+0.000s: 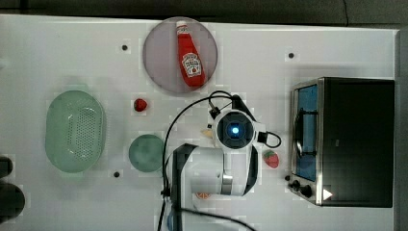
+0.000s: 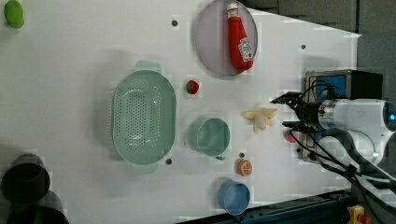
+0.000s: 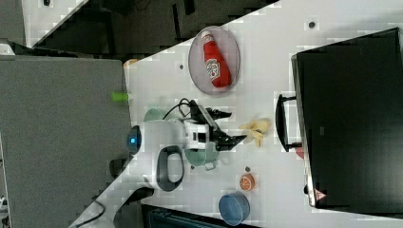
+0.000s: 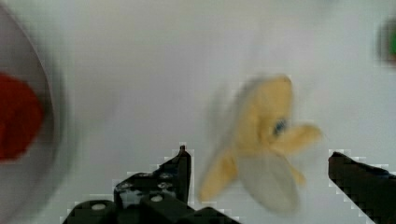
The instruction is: Pick banana from table and place on oven.
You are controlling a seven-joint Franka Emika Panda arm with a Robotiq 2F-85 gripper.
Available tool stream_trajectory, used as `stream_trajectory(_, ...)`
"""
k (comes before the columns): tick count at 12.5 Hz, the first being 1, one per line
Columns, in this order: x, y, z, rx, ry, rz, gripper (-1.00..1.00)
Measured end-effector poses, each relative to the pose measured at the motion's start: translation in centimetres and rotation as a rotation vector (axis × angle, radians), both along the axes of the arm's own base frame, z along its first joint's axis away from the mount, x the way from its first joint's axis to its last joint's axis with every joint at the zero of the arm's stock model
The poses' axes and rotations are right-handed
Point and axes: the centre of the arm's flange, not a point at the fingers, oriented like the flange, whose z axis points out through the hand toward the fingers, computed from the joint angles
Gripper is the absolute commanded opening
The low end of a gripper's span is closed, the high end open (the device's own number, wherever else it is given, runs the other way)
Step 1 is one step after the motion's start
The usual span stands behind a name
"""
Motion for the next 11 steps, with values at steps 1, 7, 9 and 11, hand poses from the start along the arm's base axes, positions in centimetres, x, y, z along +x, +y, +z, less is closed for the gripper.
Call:
stream_trajectory(1, -0.1, -0.3, -1.8, -0.002, -0.012, -0.006, 1.0)
stream_trajectory(7, -4.3, 0.7, -10.1, 0.009, 0.089, -0.007, 0.18)
stream_trajectory(9, -3.3, 0.9, -9.5, 0.009, 0.031, -0.002, -0.26)
stream_trajectory(11, -2.5, 0.7, -9.0, 0.005, 0.005, 0.004, -0.48)
